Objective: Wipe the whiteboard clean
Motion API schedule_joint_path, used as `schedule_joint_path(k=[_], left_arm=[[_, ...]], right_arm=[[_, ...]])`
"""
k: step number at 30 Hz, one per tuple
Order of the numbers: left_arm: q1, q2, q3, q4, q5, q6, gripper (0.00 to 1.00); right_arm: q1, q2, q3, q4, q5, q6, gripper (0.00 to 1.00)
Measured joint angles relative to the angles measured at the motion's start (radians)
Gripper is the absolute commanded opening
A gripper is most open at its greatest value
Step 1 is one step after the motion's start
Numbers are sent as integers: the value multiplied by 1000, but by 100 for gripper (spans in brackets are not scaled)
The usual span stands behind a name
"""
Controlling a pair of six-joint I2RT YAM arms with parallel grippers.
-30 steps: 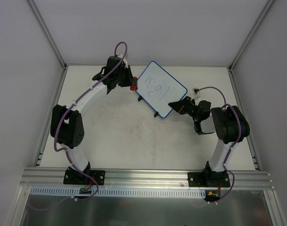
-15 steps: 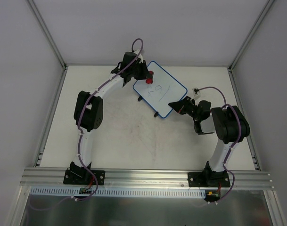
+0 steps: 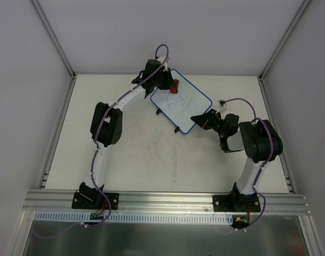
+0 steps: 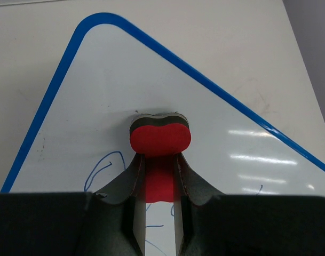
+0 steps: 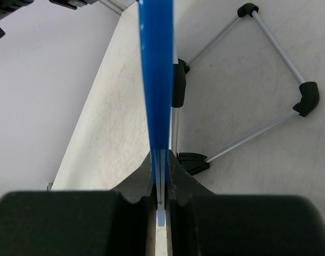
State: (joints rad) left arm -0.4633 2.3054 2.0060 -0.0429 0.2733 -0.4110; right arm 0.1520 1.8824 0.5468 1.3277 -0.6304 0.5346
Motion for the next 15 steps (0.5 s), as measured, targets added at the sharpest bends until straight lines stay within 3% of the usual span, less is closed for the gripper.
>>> schedule_joint_path(k=[11,15], left_arm=[[13,23,6,-26,-50,-8,0],[47,2,-66,-19,-90,-36,0]], right_arm=[[0,0,1,-2,0,8,0],[0,0,1,-3,0,13,0]])
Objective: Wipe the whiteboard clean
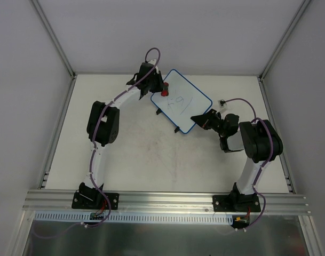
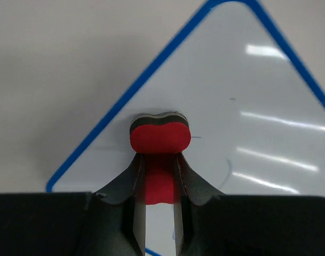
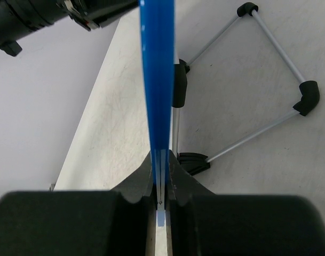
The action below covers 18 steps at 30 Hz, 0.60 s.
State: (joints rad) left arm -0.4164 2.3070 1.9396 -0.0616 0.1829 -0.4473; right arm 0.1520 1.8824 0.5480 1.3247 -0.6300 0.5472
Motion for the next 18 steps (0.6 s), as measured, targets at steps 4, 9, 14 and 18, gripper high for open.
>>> schedule_joint_path(k=[4,9,14,18], left_arm=[[52,-40,-125,-15,-68,-45,0],[83,-37,-138,-55,-82,-61,0],[32,-35,-90,-63,-92,-18,0],[-31,-33,-35,-63,-78,27,0]], right_arm=[[0,0,0,1,-2,-2,0],[0,0,0,2,-3,-5,0],[0,0,0,2,-3,-4,0],[0,0,0,1,-3,-5,0]])
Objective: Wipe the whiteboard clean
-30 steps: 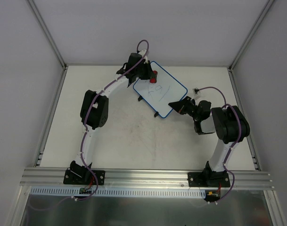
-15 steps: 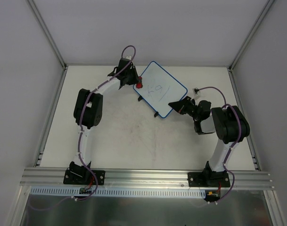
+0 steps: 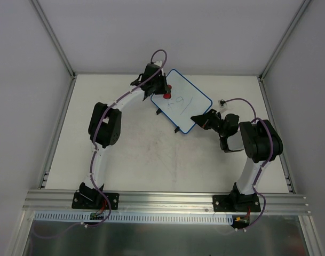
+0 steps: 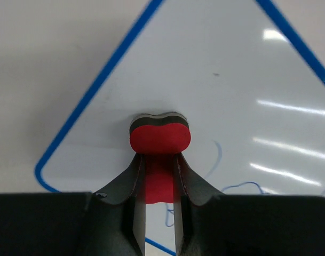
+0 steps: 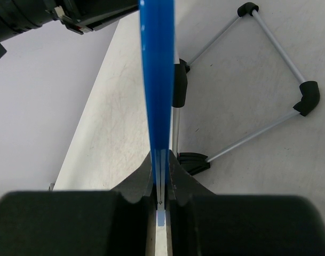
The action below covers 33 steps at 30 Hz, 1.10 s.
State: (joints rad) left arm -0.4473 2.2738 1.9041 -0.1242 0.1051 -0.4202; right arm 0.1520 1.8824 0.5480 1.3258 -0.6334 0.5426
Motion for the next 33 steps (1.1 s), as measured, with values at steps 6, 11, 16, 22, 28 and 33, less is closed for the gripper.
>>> schedule_joint_path(k=[6,11,16,22,28,33], left_arm=[[-51,14,58,5,69,63,0],[-63,19,72,7,120,160,0],[-88,23,92,6,124,217,0],[-61,48,133,-1,151,168,0],[12,90,173,3,164,112,0],[45,114,200,5,140,105,0]], right_arm=[[-1,0,0,-2,0,4,0],[-2,0,0,-2,0,4,0],[-2,0,0,-2,0,5,0],[-3,0,0,-3,1,8,0],[-3,0,2,-3,0,7,0],[-3,0,2,-3,0,7,0]])
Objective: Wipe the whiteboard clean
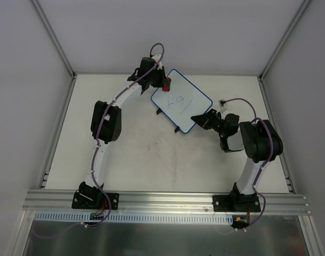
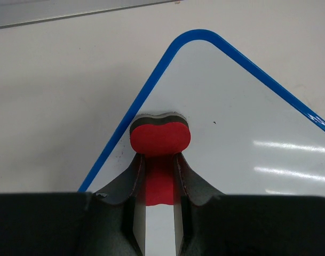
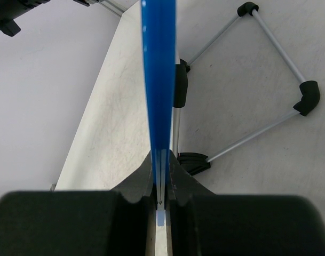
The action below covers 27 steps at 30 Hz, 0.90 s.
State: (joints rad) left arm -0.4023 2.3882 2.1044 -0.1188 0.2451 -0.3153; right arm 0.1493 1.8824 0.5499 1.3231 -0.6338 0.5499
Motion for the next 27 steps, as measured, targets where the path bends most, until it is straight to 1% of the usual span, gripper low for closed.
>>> schedule_joint_path(k=[8,12,16,22,27], left_arm=[[-7,0,-2,3,-3,10,0],[-27,-28,-59,32,-8,40,0],[-97,-73,-111,30,-24,101,0],[-239,-109,-120,33,-42,220,0],[-308,-136,-154,33,-48,311,0]], right_arm=[[0,0,0,0,0,0,0],[0,0,0,-1,0,5,0],[-1,0,0,-3,0,7,0],[-3,0,0,-9,0,8,0],[-4,0,0,-11,0,6,0]])
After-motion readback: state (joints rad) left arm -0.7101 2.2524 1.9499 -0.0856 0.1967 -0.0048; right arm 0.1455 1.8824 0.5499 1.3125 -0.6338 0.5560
